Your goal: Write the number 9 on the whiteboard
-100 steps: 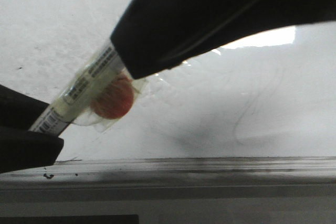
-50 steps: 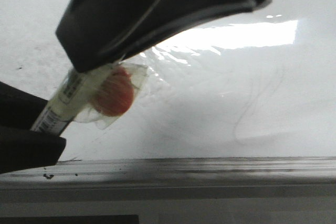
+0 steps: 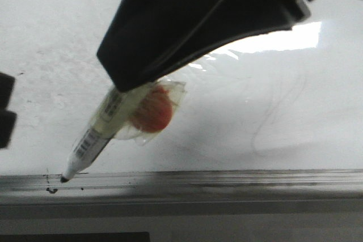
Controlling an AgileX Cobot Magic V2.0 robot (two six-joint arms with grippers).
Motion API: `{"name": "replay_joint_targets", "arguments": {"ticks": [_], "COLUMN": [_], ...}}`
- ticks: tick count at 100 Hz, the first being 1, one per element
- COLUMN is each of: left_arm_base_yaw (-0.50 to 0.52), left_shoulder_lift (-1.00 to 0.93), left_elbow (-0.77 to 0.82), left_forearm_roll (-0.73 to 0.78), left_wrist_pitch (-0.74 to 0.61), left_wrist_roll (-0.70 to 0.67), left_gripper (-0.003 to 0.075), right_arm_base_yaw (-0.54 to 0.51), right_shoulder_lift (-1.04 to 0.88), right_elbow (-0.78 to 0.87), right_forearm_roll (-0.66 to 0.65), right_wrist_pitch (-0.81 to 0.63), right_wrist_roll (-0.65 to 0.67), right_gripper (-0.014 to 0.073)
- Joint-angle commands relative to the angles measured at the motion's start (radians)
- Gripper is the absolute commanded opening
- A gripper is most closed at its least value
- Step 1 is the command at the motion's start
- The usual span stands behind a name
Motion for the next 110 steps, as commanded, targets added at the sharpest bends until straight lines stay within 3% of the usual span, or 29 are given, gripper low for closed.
{"name": "replay_joint_targets", "arguments": {"ticks": [1,20,47,72,110], "left_arm_base_yaw": [-0.006,0.063,0.219,0.252,0.252], "left_shoulder_lift": [-0.108,-0.271,-0.293,-0.293,-0.293], "left_elbow": [-0.027,-0.027,-0.027,-0.027,-0.027], "left_forearm_roll": [-0.040,-0.067,-0.068,-0.082,-0.108], "left_wrist_pitch": [-0.013,0.076,-0.010,-0.049,-0.049], "left_wrist_roll": [-0.010,-0.012,-0.037,-0.037,-0.037], "left_gripper": [0.0251,0.0250,0.0250,0.0250,0.0250], "right_arm_base_yaw": [-0.038,-0.162,-0.317,-0.277,-0.318], "right_shoulder_lift": [-0.044,-0.067,-0.002,0.135,0.079], "right_elbow": [-0.043,-0.121,-0.231,-0.299,-0.367], "right_forearm_roll": [-0.006,-0.006,-0.006,-0.013,-0.095], "right_wrist_pitch": [-0.074,-0.072,-0.030,0.041,0.146], "right_wrist_roll": [0.026,0.032,0.032,0.015,0.032], "right_gripper": [-0.0062,-0.0060,-0.0060,-0.0060,-0.0060]}}
